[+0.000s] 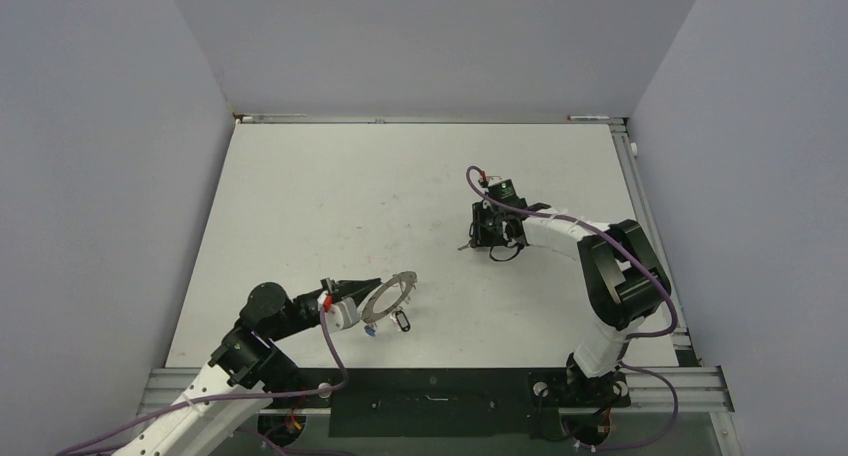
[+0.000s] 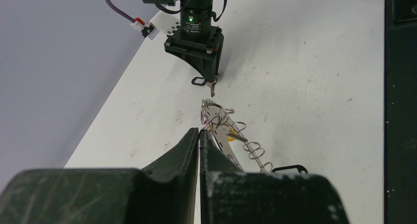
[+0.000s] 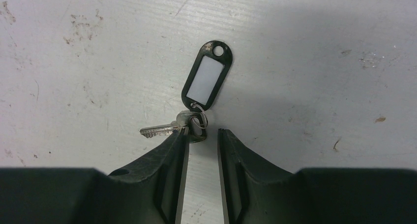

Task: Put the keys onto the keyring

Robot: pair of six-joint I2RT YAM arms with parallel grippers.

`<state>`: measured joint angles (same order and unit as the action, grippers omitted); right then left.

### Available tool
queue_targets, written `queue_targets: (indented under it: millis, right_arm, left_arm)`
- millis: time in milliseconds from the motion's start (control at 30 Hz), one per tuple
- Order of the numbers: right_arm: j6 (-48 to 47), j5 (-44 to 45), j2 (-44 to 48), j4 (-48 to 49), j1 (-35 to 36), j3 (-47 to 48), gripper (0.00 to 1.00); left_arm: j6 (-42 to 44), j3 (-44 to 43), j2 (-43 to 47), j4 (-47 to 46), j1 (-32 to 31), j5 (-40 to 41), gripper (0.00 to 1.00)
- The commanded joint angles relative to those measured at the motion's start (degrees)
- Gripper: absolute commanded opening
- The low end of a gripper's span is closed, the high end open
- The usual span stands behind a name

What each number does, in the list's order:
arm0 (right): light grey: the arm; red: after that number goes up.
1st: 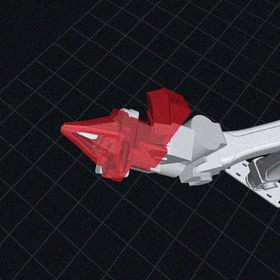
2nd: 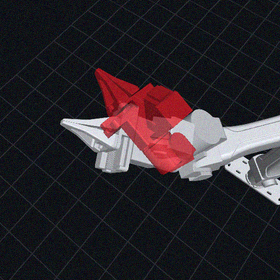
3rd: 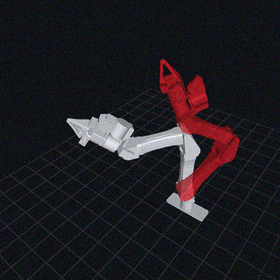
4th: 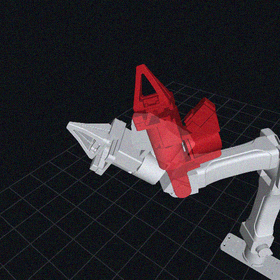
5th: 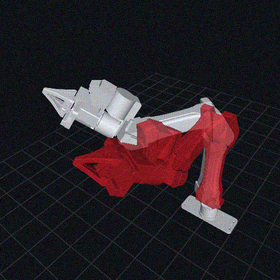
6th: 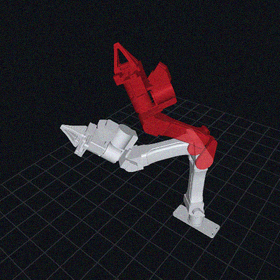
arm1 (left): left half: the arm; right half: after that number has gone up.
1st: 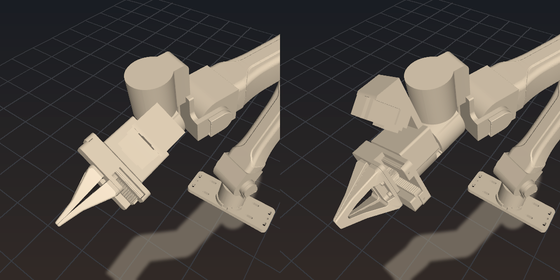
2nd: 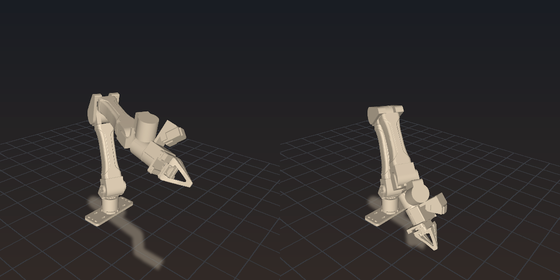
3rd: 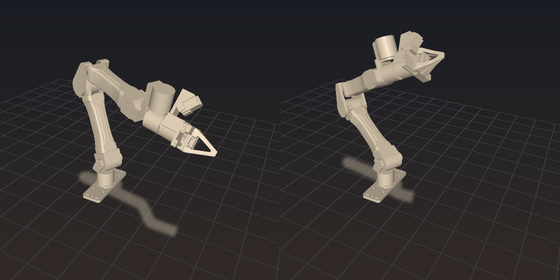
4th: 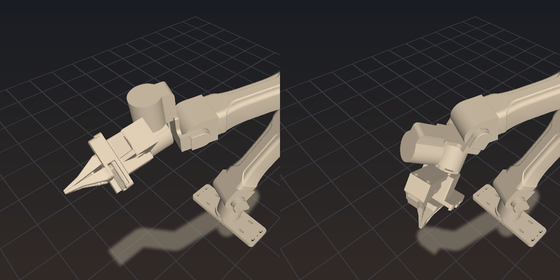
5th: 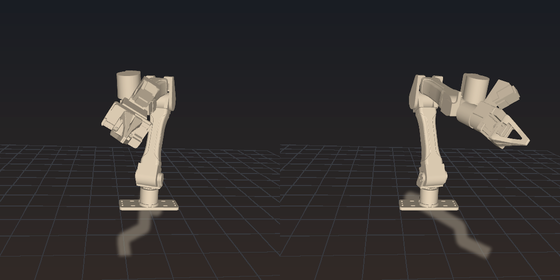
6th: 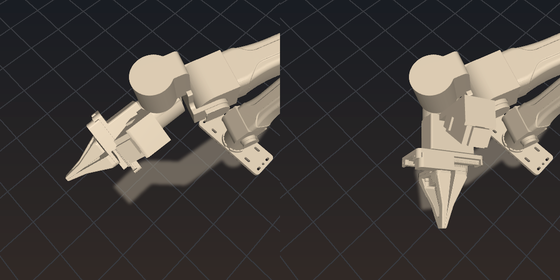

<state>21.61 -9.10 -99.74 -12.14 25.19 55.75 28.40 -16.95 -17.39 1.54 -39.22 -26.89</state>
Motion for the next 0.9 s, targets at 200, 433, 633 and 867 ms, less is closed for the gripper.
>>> queue_targets:
  millis: [200,433,633,867]
  right_arm:
    - [0.4,-3.1,5.1,5.9,-0.1,-3.5,0.3]
    - [1.9,-6.3,7.9,10.7,-0.1,-7.6,0.29]
    - [1.8,-3.8,7.5,11.6,-0.9,-7.6,0.27]
    - [1.8,-3.7,6.7,14.3,-2.3,-7.3,0.27]
  left_arm:
    - [-1.5,-1.1,-1.6,-3.0,-2.1,5.9,0.0]
    - [-3.6,-2.1,-2.0,-1.6,-2.1,5.6,0.0]
    - [-2.8,-2.4,-1.1,1.1,-2.1,6.0,0.0]
    - [-2.4,-2.7,-1.0,1.5,-2.2,6.1,0.0]
